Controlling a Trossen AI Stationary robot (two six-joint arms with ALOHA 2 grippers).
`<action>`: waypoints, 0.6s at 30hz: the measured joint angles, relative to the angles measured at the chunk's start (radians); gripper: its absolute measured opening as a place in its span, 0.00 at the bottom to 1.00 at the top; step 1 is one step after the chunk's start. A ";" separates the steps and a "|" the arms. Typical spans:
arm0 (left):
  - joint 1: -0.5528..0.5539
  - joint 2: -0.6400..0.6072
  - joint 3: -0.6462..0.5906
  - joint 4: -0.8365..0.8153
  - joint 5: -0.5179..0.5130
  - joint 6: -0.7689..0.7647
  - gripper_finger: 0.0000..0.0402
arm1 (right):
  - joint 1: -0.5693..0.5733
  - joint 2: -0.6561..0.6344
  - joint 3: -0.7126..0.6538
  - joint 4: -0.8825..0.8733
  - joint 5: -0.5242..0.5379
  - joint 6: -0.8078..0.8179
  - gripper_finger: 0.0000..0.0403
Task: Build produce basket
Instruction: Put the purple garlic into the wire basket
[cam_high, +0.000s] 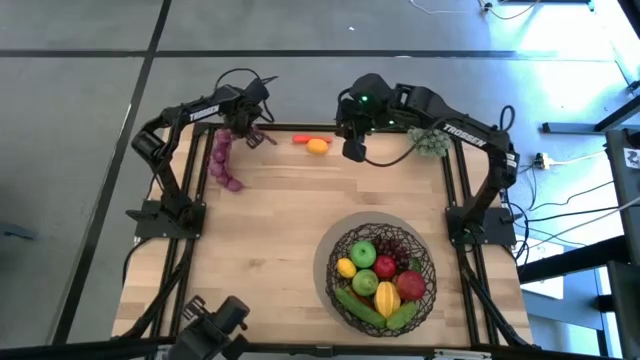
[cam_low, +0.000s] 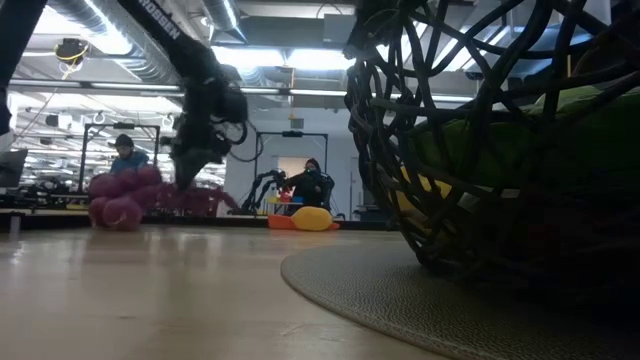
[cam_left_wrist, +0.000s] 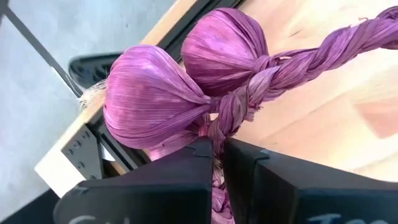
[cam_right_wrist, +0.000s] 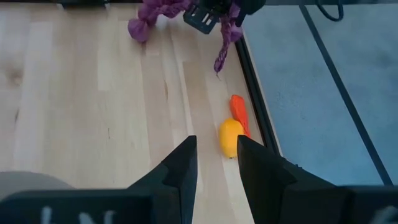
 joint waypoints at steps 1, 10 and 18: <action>-0.013 0.000 0.020 -0.017 0.000 -0.004 0.00 | 0.000 -0.012 0.000 -0.008 -0.001 0.000 0.28; -0.157 -0.001 0.236 -0.156 -0.001 -0.051 0.00 | 0.000 -0.087 -0.008 -0.144 -0.001 -0.004 0.28; -0.343 -0.002 0.421 -0.325 0.001 -0.130 0.00 | 0.029 -0.164 -0.010 -0.233 -0.123 -0.002 0.28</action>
